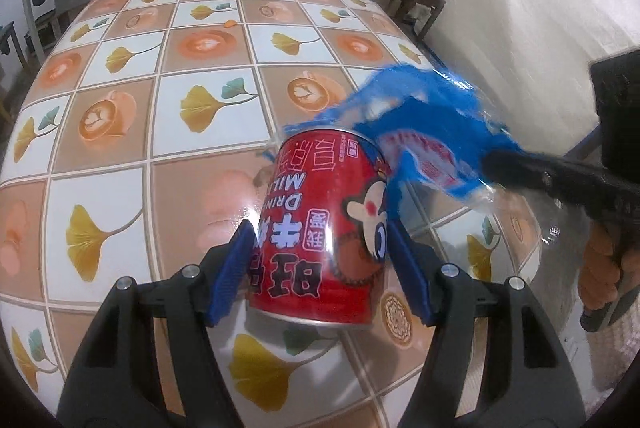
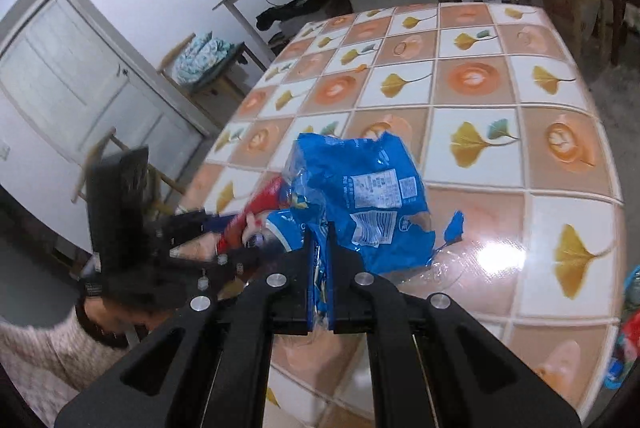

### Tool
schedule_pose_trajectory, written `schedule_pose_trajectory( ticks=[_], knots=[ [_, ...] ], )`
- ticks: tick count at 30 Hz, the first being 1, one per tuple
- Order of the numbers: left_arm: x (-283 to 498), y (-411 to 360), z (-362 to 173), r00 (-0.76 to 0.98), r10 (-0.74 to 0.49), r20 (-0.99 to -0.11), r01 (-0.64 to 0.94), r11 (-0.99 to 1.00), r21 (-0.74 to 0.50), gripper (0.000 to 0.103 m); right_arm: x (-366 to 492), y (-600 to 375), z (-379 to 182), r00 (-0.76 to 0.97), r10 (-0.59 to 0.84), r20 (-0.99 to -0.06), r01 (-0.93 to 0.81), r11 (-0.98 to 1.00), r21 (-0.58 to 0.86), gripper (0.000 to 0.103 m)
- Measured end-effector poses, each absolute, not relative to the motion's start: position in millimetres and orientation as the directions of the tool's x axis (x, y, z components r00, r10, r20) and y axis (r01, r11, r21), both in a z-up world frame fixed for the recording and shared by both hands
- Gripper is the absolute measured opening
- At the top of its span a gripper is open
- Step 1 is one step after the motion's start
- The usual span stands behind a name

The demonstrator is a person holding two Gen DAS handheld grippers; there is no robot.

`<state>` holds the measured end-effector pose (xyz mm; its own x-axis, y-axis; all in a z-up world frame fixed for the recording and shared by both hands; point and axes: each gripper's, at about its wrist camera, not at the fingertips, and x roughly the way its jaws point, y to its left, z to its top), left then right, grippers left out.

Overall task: Collect trash
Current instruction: 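Lift the red can with the left tool while the right tool gathers the blue wrapper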

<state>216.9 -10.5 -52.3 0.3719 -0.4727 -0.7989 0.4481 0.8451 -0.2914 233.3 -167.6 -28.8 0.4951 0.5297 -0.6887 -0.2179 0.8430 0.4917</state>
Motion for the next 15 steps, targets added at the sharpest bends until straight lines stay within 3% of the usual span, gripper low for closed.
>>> schedule_pose_trajectory(
  ticks=[10, 12, 15],
  knots=[
    [221.7, -6.2, -54.9, 0.358, -0.498, -0.790, 0.445, 0.835, -0.324, 0.064, 286.9, -165.6, -63.0, 0.449, 0.619, -0.644, -0.111, 0.754, 0.647, 0.008],
    [221.5, -6.0, -54.8, 0.356, -0.500, -0.790, 0.446, 0.833, -0.326, 0.064, 297.3, -165.4, -69.0, 0.432, 0.627, -0.648, -0.091, 0.745, 0.661, 0.012],
    [221.9, -5.8, -54.6, 0.355, -0.501, -0.789, 0.447, 0.832, -0.328, 0.064, 307.0, -162.6, -76.0, 0.411, 0.626, -0.663, -0.069, 0.746, 0.662, 0.028]
  ],
)
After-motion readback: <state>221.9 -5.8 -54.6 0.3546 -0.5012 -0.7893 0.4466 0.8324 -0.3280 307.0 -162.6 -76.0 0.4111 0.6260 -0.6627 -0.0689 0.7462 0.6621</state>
